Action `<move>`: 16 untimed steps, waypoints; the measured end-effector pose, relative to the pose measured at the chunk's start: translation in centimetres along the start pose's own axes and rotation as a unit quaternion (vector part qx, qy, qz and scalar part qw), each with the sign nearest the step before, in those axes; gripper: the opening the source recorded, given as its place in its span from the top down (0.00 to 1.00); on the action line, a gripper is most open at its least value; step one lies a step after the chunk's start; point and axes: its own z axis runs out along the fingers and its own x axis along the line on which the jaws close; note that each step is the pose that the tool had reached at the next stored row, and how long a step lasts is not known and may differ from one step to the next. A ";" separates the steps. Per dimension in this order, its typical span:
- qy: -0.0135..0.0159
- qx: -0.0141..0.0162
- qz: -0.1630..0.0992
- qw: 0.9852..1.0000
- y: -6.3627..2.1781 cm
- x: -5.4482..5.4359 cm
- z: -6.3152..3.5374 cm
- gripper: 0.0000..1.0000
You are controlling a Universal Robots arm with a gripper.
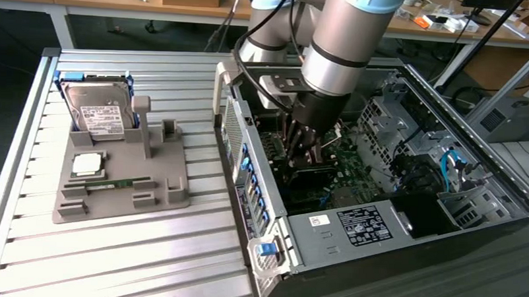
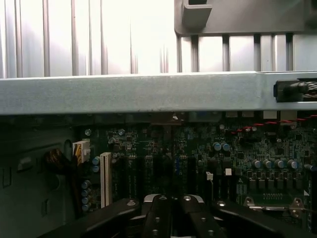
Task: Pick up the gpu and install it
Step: 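Press down on the gpu until it lock into place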
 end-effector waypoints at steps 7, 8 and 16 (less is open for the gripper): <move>0.000 0.000 0.000 1.000 0.00 1.1 -0.16 0.89; 0.000 0.000 0.000 1.000 -0.01 1.3 -0.12 0.89; 0.000 -0.003 0.000 1.000 -0.08 1.4 1.09 0.89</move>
